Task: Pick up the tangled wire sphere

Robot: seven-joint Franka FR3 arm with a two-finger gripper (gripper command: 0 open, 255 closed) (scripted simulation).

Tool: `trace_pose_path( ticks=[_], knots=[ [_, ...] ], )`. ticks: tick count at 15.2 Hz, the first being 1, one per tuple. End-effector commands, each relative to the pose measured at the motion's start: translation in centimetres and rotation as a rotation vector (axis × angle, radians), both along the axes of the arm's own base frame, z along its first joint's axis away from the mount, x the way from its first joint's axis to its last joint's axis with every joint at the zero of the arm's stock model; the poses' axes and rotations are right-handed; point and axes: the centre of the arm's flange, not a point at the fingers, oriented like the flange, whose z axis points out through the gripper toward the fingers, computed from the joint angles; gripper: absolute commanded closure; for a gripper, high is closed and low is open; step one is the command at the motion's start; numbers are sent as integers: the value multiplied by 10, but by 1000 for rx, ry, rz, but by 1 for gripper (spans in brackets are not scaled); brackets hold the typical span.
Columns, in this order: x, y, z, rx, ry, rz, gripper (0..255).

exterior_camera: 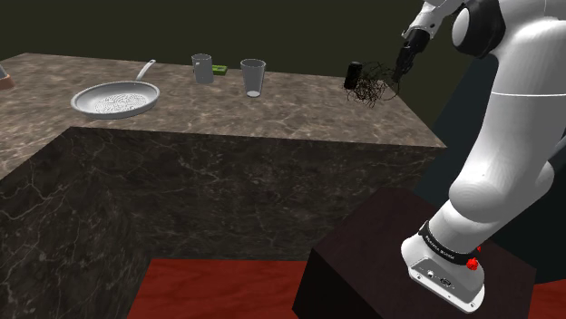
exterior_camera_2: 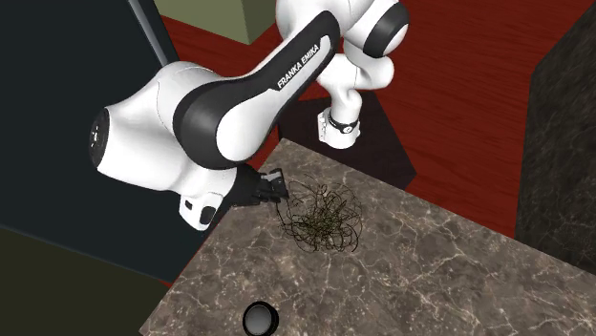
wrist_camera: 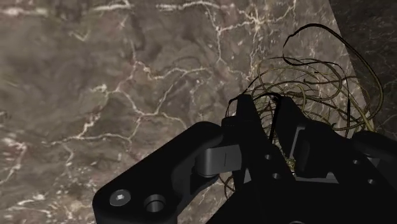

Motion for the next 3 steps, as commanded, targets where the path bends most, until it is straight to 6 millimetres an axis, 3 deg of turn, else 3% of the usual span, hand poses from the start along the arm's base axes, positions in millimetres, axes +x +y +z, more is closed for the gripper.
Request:
trace_pose_path(
  ticks=[1, 3],
  knots=[
    [-1, 0, 12, 0, -2, 0, 255],
    [-1, 0, 13, 0, -2, 0, 255]
  ],
)
